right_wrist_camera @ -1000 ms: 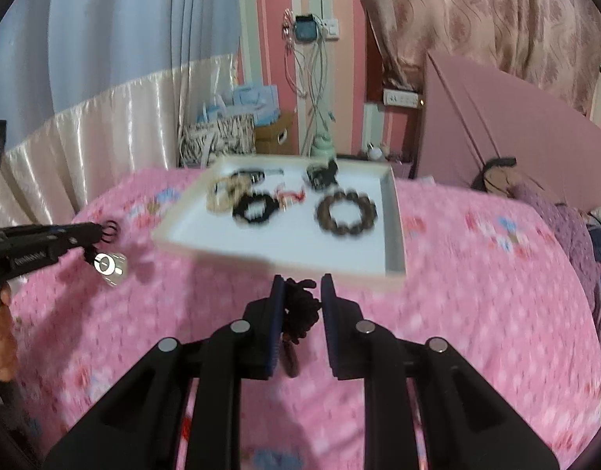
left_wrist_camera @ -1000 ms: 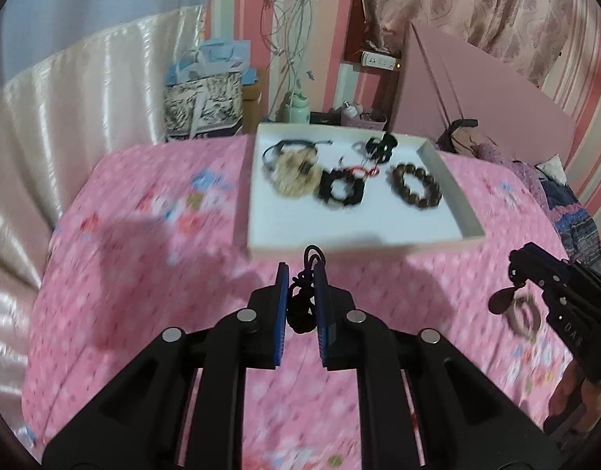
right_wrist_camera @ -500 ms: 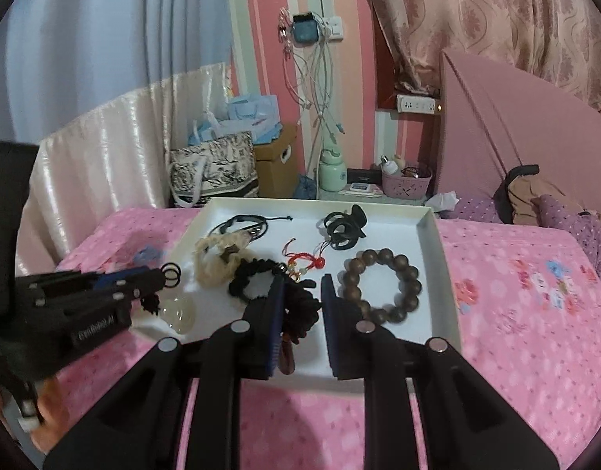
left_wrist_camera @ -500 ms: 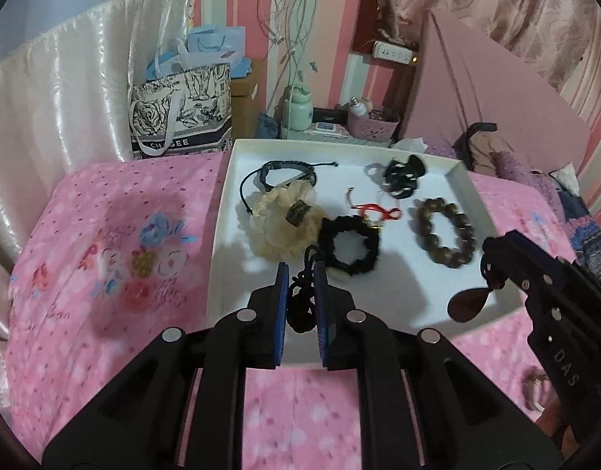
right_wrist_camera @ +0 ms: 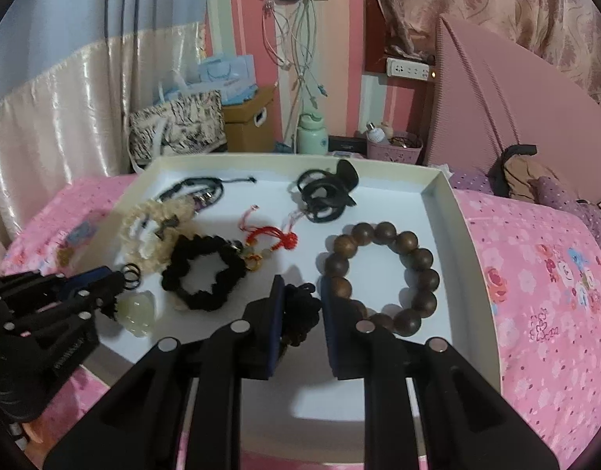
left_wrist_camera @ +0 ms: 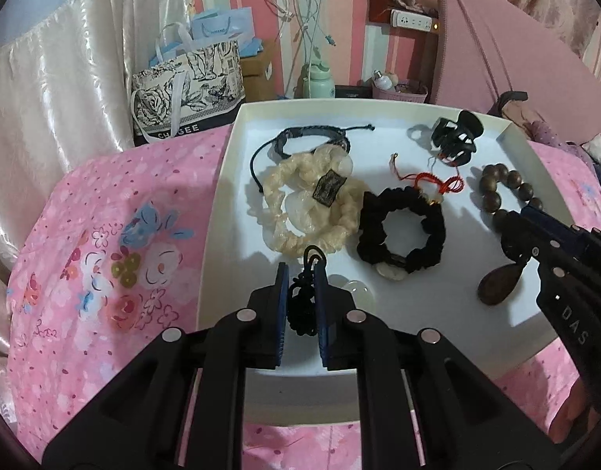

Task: Organize jewelry
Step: 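Carry both pendants into the white tray and open both grippers, then withdraw both open grippers from the tray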

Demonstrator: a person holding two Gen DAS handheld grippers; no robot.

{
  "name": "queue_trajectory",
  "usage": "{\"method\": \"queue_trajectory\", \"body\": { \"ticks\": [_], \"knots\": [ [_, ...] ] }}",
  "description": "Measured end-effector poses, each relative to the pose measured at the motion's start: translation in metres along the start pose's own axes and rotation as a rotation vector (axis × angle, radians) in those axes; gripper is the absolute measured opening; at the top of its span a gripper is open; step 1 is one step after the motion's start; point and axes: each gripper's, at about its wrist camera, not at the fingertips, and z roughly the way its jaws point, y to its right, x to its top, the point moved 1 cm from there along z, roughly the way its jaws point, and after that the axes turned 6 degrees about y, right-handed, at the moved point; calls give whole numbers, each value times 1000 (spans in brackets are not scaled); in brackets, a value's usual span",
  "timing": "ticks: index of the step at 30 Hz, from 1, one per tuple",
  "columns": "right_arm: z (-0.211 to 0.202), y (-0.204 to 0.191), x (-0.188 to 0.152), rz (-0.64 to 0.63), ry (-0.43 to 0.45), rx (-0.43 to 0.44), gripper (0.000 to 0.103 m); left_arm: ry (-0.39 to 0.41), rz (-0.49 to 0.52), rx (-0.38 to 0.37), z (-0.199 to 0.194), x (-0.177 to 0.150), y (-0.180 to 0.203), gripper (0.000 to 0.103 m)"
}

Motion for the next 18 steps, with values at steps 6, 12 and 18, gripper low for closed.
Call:
{"method": "queue_trajectory", "body": {
  "ticks": [6,12,18],
  "knots": [
    [12,-2,-7,-12,-41,-10,19,-18,-15,-6,7,-2,-5,11],
    [15,-2,-10,-29,-48,-23,20,-30,-7,0,14,-6,-6,13],
    [12,1,-9,-16,-47,-21,29,-27,-5,-3,9,-5,-5,14]
  ]
}}
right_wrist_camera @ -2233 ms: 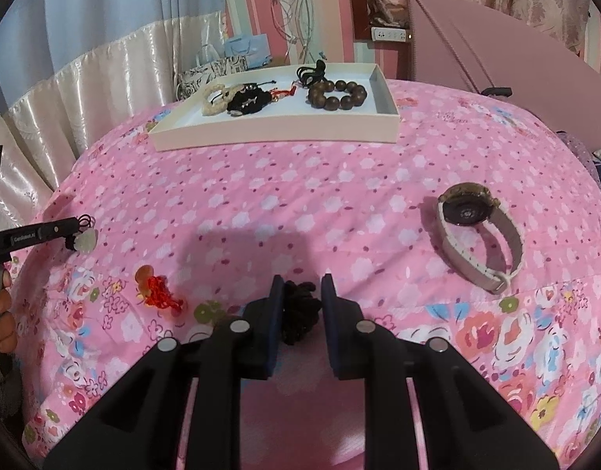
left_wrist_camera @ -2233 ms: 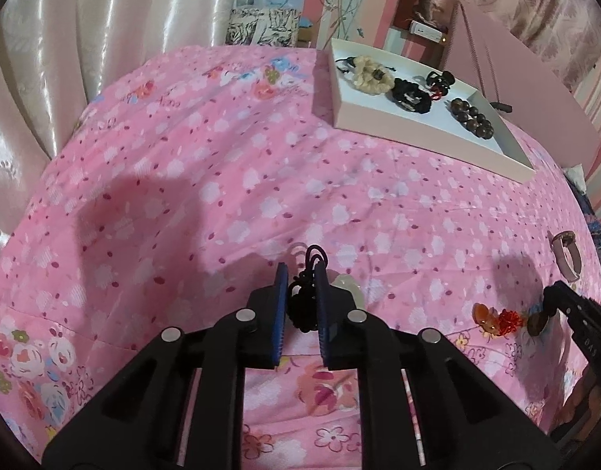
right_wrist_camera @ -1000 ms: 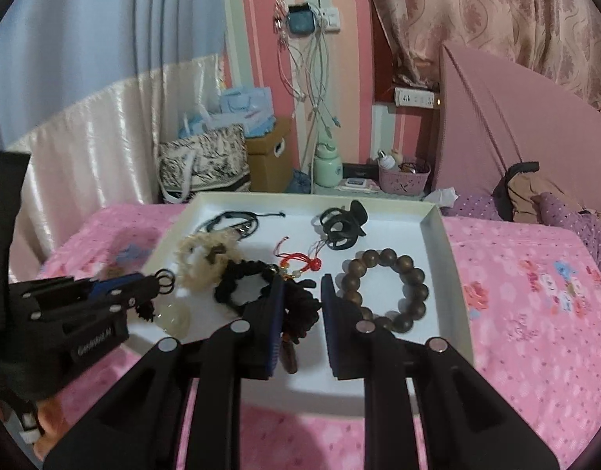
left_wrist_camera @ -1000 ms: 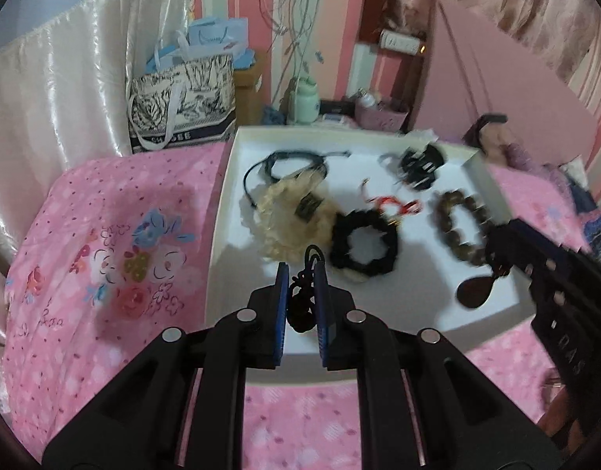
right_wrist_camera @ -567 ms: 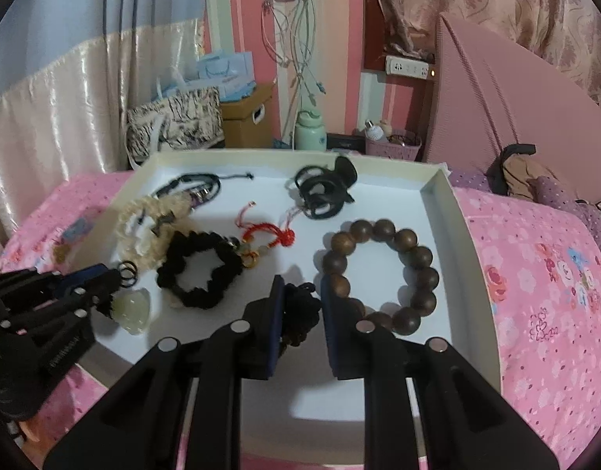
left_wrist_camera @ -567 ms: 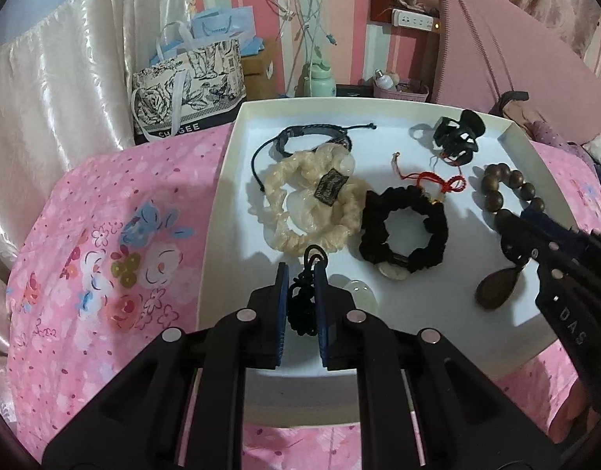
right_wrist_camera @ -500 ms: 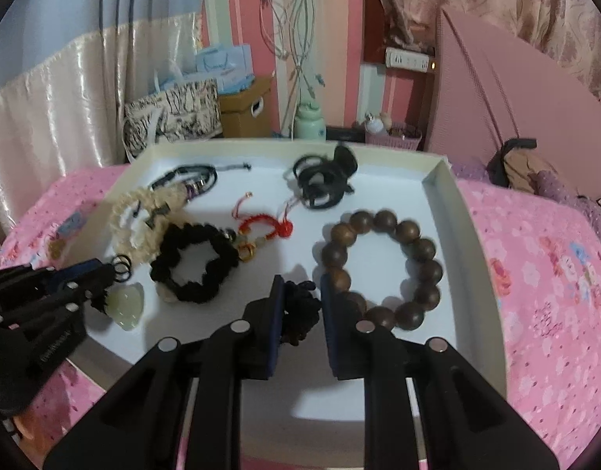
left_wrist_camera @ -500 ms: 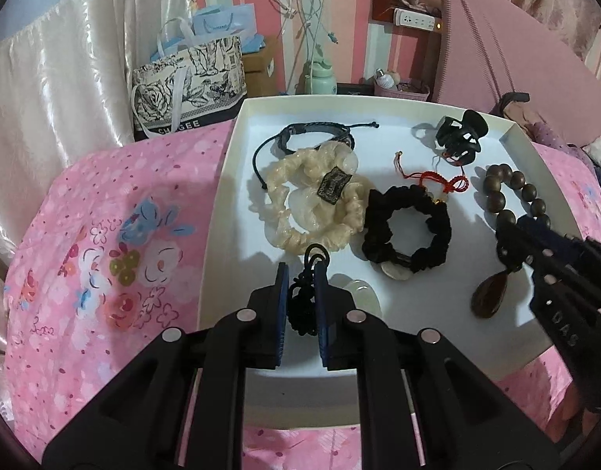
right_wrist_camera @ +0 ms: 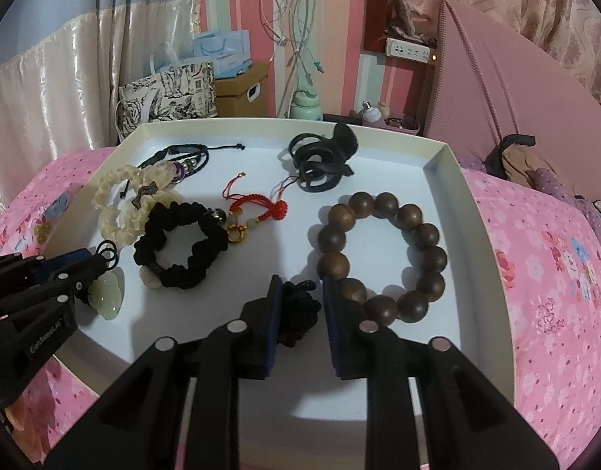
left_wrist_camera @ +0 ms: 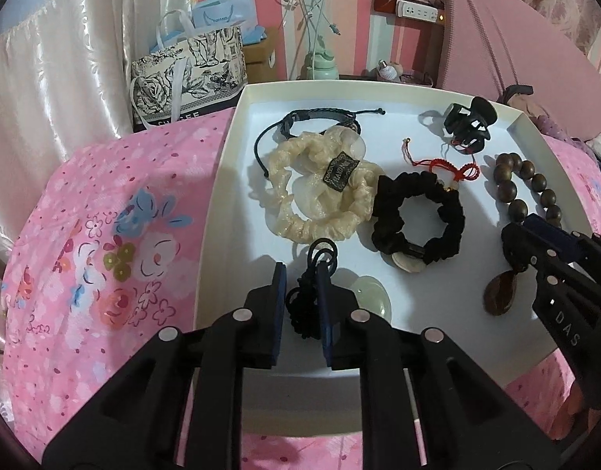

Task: Organize jewelry
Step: 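Withdraw both open grippers from the tray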

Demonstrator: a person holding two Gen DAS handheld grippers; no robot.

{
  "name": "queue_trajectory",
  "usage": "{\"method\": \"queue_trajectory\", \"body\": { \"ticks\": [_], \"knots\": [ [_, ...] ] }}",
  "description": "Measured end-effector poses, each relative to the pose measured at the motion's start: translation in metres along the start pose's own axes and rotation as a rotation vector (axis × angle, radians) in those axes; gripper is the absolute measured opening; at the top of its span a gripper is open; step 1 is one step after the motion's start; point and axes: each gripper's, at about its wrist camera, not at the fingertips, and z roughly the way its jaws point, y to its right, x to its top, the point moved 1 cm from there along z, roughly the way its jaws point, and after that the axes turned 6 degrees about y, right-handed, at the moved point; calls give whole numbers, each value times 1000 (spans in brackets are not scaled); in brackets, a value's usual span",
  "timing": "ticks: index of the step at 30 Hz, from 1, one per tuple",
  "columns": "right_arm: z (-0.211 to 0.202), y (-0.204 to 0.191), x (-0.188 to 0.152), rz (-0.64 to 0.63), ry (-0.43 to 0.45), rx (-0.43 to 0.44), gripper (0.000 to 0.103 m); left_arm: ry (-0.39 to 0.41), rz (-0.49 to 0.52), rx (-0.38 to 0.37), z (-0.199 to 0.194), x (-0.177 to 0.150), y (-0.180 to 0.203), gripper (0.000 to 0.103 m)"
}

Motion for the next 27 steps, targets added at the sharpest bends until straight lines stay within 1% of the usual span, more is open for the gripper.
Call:
{"method": "queue_trajectory", "body": {
  "ticks": [1,2,3,4,5,6,7,8,10,11,13,14,16,17,20,21,24,27],
  "knots": [
    [-4,2,1,10,11,3,35,5,-2,-3,-3,1,0,15],
    [-10,5,3,22,27,3,44,18,-4,-7,-10,3,1,17],
    [-15,8,5,31,40,6,47,30,-3,-11,-15,4,2,20],
    [-23,13,8,47,57,14,50,57,0,-17,-28,7,3,31],
    [-29,17,9,60,66,24,52,76,0,-17,-37,8,3,49],
    [-35,21,11,77,74,37,54,100,-2,-14,-48,10,3,57],
    [-45,28,12,102,87,53,59,130,-7,-8,-62,11,2,68],
    [-54,32,12,117,97,57,61,148,-8,-8,-73,11,2,74],
    [-77,41,11,128,129,52,63,171,2,-20,-98,8,4,77],
    [-88,45,11,126,145,43,65,174,12,-20,-105,6,6,83],
    [-115,54,8,127,183,17,73,202,49,4,-130,-4,10,90],
    [-127,59,6,129,198,5,76,215,62,15,-138,-6,13,93],
    [-149,68,1,130,214,-16,76,235,76,30,-159,-17,16,97],
    [-159,72,-3,128,219,-26,76,233,74,28,-166,-21,15,98],
    [-185,86,-17,116,229,-58,76,217,59,5,-186,-38,16,98],
    [-195,92,-25,109,231,-81,76,215,53,-1,-191,-43,16,98],
    [-210,105,-43,105,224,-118,76,222,64,-8,-209,-63,24,100],
    [-216,119,-67,107,201,-149,76,218,73,-28,-221,-84,35,100]
  ]
}}
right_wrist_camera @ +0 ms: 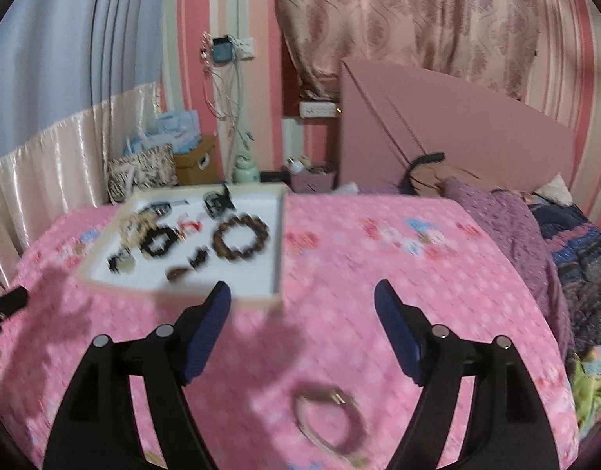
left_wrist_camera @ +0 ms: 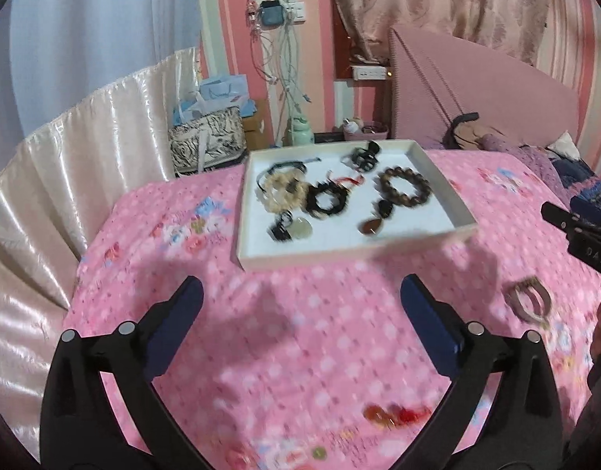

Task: Organize jewelry
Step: 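Withdraw both open grippers from the tray, then close left gripper on the amber-and-red charm while right tool approaches the silver watch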

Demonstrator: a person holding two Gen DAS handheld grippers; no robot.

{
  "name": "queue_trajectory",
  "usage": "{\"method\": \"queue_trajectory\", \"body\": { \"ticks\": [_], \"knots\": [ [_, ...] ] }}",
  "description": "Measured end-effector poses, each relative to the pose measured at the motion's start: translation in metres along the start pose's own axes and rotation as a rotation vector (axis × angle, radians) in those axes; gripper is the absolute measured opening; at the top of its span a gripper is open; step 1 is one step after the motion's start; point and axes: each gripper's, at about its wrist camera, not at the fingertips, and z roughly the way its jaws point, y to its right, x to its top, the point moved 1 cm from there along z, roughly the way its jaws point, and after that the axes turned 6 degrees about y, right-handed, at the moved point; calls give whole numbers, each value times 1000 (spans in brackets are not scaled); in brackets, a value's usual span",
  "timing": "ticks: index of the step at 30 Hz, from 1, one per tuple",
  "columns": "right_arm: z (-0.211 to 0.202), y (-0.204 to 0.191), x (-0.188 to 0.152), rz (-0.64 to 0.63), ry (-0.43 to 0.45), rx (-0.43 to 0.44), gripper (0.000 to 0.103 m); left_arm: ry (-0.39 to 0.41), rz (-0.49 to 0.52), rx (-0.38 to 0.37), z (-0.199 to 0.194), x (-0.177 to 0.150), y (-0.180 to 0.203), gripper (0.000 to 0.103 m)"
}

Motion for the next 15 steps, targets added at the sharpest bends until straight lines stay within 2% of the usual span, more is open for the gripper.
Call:
{"method": "queue_trajectory", "body": {
  "ticks": [4,10,15],
  "knots": [
    [-3,23,-32,21,-33,-32,76,-46,-4,-50,-5,-26,15,100],
    [5,39,-70,40,-89,-59,76,-141,-38,-71,5,-74,32,100],
    [5,37,-87,22,-107,-71,76,-140,-30,-53,8,-105,44,98]
  ]
}}
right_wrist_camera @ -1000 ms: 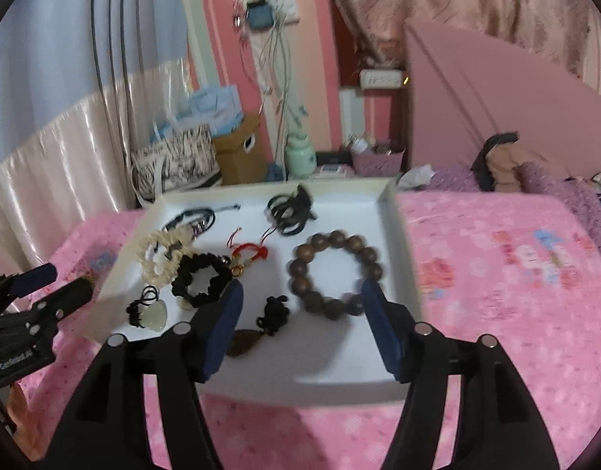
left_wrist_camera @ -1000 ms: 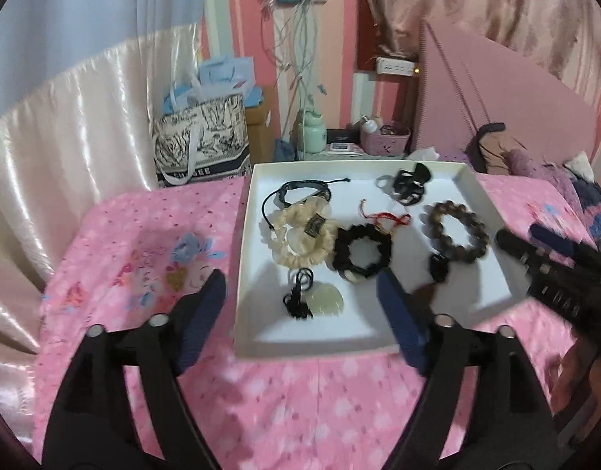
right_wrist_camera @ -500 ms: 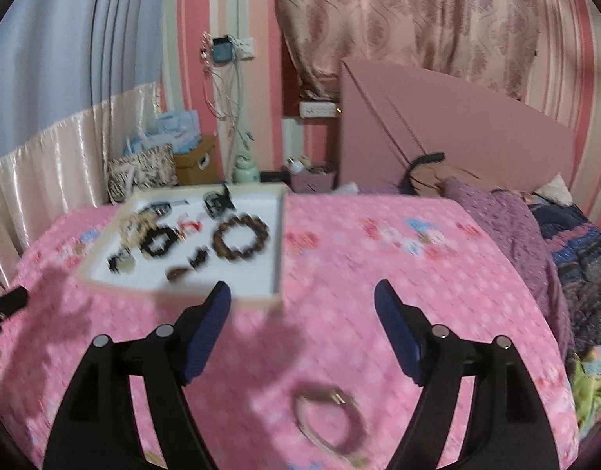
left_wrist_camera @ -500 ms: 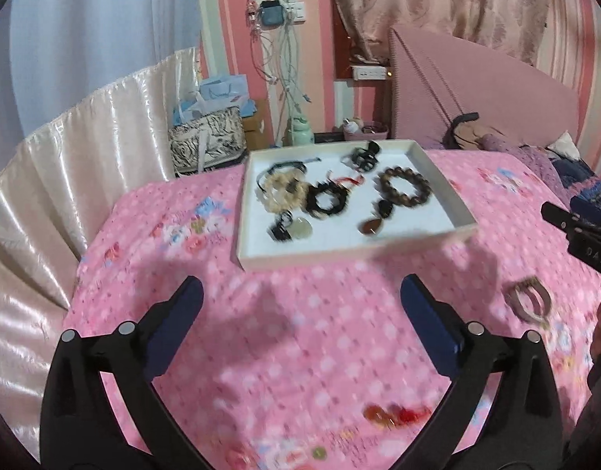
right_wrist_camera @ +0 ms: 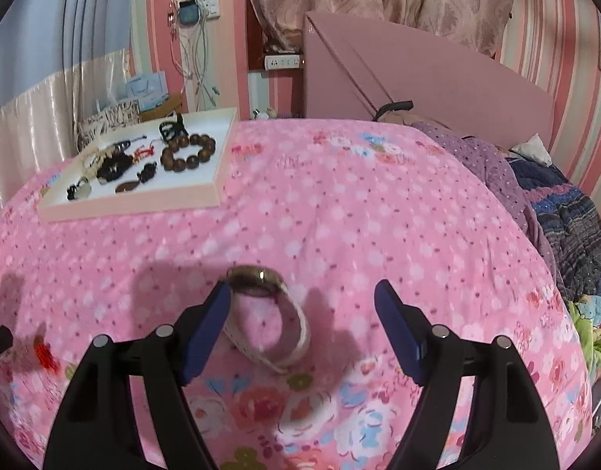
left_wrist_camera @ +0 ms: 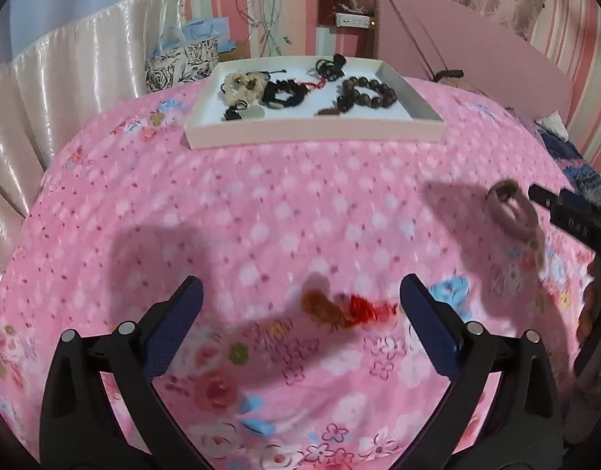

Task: Organize jewelry
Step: 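Close left gripper on the amber-and-red charm while right tool approaches the silver watch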

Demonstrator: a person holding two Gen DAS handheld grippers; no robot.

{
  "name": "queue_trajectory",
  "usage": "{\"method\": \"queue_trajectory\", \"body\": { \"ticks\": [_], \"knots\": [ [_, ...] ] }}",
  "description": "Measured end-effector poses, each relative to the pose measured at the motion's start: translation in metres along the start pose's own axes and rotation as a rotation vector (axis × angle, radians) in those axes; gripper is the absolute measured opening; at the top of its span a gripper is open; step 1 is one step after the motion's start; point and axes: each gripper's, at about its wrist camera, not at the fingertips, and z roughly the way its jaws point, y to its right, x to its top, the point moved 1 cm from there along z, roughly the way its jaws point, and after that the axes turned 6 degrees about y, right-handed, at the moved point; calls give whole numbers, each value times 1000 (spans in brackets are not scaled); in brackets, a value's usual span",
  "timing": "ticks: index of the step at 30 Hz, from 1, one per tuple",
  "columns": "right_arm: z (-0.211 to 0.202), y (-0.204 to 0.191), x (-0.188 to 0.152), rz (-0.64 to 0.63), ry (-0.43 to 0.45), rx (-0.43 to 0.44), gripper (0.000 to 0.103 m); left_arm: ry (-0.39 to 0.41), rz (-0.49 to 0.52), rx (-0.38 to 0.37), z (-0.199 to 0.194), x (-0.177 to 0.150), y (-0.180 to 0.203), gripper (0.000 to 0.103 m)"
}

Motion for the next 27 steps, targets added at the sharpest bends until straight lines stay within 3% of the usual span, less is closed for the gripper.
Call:
{"method": "queue_trajectory", "body": {
  "ticks": [4,9,13,20,23,27],
  "knots": [
    [6,1,-5,3,-17,1,76,16,54,-36,1,-12,13,82],
    [15,4,-9,20,-51,4,76,37,107,-61,3,-15,24,75],
    [24,4,-15,18,-103,-3,76,-11,120,-82,13,-19,28,50],
    [28,6,-18,31,-120,-6,76,-36,118,-79,26,-18,28,46],
    [30,9,-18,47,-130,6,75,-28,135,-70,27,-17,31,35],
    [34,12,-19,68,-148,33,71,-21,155,-52,28,-17,36,29]
  ]
}}
